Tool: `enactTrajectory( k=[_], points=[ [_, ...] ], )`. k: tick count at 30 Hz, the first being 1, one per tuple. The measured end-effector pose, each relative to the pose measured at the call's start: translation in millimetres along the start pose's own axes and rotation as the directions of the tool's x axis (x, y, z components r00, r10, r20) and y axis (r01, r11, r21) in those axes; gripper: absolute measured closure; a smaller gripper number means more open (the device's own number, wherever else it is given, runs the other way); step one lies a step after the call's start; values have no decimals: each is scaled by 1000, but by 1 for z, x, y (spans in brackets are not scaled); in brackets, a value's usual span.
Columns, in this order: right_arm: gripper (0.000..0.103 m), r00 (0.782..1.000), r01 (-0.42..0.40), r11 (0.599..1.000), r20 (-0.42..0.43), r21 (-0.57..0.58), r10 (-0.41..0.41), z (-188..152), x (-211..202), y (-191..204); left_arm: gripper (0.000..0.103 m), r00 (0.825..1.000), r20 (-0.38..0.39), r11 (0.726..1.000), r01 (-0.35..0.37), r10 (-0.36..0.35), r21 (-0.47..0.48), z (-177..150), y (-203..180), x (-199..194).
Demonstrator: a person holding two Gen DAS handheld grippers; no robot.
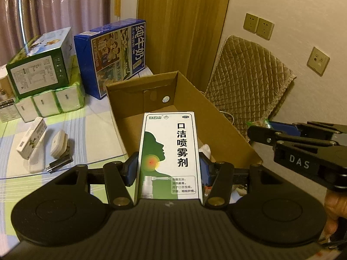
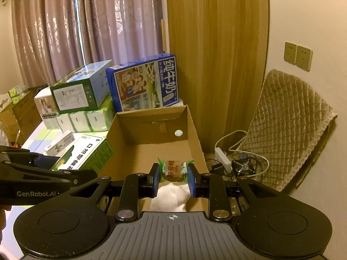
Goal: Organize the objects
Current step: 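Lower both items into the cardboard box and open both tools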
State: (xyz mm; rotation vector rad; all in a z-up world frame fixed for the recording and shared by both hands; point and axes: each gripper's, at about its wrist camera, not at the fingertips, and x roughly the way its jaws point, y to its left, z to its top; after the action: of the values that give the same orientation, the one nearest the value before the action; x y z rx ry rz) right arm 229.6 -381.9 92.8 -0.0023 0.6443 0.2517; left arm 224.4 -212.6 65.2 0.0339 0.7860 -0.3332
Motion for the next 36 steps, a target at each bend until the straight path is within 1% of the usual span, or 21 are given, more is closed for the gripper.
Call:
enactTrajectory(
  k=[4,10,12,14,15,17,26,29,31,32,33,34,35,36],
  points=[
    [79,1000,-5,1000,-11,14,5,8,17,-8,53,1000,-10,1000,0,0,-9,9,3,15],
    [79,1000,2,999,-23,43,-1,10,33,-19,52,1000,-14,1000,5,-5,-26,16,7,38],
    [79,1000,2,999,-31,51,-1,7,36,-22,52,1000,-8,999,21,-21,-35,17,8,46],
    [79,999,1,998,-39,56,1,5,37,-24,41,1000,5,998,27,-27,-55,18,12,50],
    [79,999,-1,998,-43,60,3,3,38,-25,37,1000,13,998,17,-16,-56,18,13,51],
    [79,999,-1,998,-47,65,4,0,38,-26,37,1000,18,999,6,-5,-45,17,14,50],
    [79,998,-31,997,-56,66,35,-3,42,-14,37,999,21,998,-25,26,-64,12,32,37],
    [79,997,-48,996,-52,69,51,0,43,-10,37,999,27,997,-23,25,-74,11,37,32],
    [79,996,-77,994,-39,78,81,2,45,-9,37,999,34,996,-26,29,-84,9,40,28],
    [73,995,-95,992,-34,87,98,3,46,-9,37,999,36,996,-28,31,-88,8,42,26],
    [54,993,-109,989,-25,99,112,4,47,-10,35,999,37,995,-32,36,-91,7,44,24],
    [45,993,-118,987,-10,113,120,4,46,-11,33,998,39,995,-39,43,-94,5,46,22],
    [40,992,-124,985,1,121,125,4,45,-12,32,998,42,994,-44,48,-97,4,48,19],
    [40,992,-129,984,5,126,129,4,44,-12,31,998,45,994,-47,52,-99,2,50,17]
  ],
)
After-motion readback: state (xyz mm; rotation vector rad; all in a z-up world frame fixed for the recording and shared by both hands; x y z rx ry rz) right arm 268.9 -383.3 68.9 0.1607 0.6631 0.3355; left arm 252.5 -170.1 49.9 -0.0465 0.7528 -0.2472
